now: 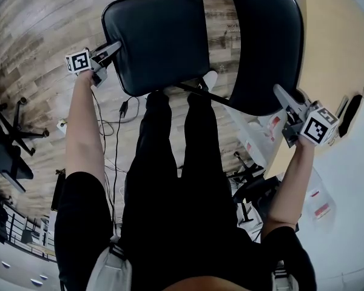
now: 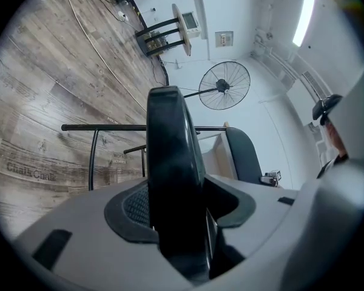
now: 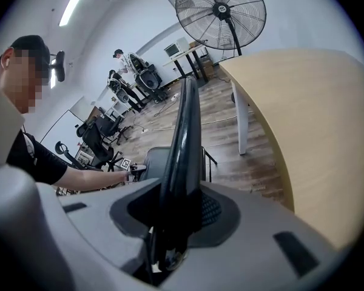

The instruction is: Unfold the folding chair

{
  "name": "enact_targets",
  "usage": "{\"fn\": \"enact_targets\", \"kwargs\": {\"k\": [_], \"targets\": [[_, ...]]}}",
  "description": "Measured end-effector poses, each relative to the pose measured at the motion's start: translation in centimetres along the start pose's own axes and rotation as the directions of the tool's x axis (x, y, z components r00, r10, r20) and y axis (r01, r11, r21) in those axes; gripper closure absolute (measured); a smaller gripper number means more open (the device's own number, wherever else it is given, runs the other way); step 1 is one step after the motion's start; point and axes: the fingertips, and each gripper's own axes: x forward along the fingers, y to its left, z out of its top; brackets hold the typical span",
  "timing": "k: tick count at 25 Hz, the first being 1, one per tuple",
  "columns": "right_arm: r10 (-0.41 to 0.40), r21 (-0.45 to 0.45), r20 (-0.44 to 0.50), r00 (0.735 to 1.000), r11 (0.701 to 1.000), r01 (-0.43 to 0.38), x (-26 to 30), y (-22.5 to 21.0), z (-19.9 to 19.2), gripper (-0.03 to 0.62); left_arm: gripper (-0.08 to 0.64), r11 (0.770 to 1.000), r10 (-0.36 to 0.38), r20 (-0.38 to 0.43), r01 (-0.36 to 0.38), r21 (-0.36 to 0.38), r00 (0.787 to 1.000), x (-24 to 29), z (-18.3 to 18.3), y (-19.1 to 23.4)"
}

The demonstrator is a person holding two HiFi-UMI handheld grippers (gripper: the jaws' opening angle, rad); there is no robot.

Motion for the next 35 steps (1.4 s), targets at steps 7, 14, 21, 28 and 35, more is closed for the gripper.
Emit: {"fn": "enact_targets", "kwargs": {"k": [7,14,21,28,35], "targets": [[0.014,-0.01,-0.018,1.0,1.0,-0.014,4.1,2.3,0.4,0.48,0.334,0.998,-0.039,0.016,0.039,-0.038,0.999,-2.9,1.1,4.7],[0.019,-0.005,-0.023,1.0,1.0,-0.019,4.9,2.5,-0.5,0.48,0.334,0.998,-0.054,0.016,0.055,-0.032,0.998,-3.4,0.7,6.4],[0.035,-0.003,-0.032,0.999,0.999,-0.035,5.0,2.3,-1.2,0.48,0.328,0.997,-0.052,0.019,0.053,-0.059,0.998,-3.5,0.3,7.7],[0.111,-0.011,-0.052,0.992,0.994,-0.112,5.5,4.0,-1.7,0.486,0.324,0.996,-0.041,0.031,0.043,-0.076,0.999,-3.6,0.1,8.7],[0.095,0.017,-0.019,0.995,0.995,-0.095,5.8,4.1,-1.9,0.495,0.31,0.998,-0.032,0.032,0.034,-0.049,0.999,-3.9,0.1,9.7]]}}
